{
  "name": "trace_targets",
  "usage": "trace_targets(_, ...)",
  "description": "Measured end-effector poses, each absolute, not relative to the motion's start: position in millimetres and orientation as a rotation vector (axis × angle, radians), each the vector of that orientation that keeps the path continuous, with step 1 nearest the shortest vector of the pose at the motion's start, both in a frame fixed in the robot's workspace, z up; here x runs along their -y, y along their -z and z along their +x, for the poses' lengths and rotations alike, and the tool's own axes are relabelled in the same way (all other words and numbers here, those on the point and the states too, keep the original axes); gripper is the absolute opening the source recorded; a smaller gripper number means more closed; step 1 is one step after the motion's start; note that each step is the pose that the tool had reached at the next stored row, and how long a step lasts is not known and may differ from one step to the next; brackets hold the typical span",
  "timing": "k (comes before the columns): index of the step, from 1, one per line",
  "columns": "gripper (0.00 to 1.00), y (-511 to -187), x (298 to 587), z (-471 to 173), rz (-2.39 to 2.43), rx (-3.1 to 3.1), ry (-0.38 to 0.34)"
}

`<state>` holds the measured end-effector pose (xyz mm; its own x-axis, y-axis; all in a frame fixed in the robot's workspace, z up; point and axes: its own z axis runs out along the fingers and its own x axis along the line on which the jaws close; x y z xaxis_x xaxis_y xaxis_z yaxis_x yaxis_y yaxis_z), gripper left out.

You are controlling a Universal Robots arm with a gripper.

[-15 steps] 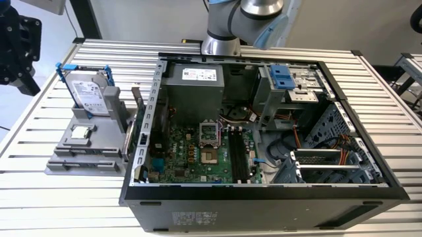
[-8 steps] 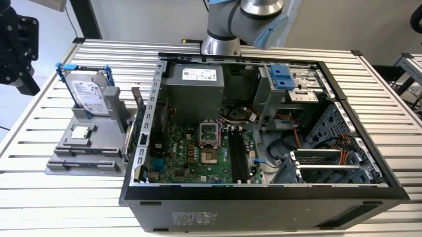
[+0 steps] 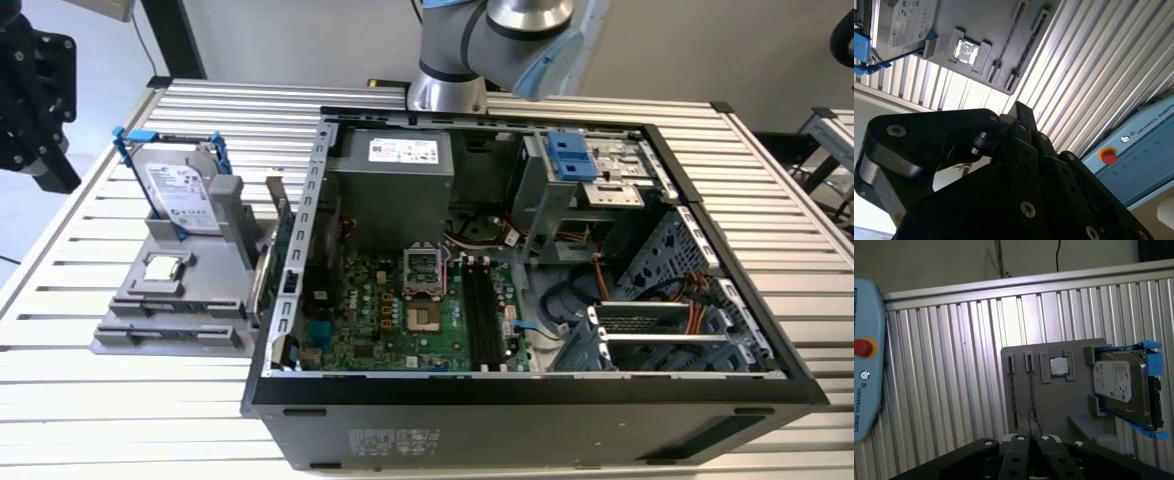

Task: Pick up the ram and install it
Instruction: 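Pick up the ram and move it above insertion slot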

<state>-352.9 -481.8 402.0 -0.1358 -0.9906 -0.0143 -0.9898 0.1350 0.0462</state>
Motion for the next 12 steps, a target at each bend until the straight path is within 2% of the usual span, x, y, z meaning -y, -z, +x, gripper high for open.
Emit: trace_targets(12, 0.00, -398.9, 481.8, -352.9, 2.143, 2.269, -0.004)
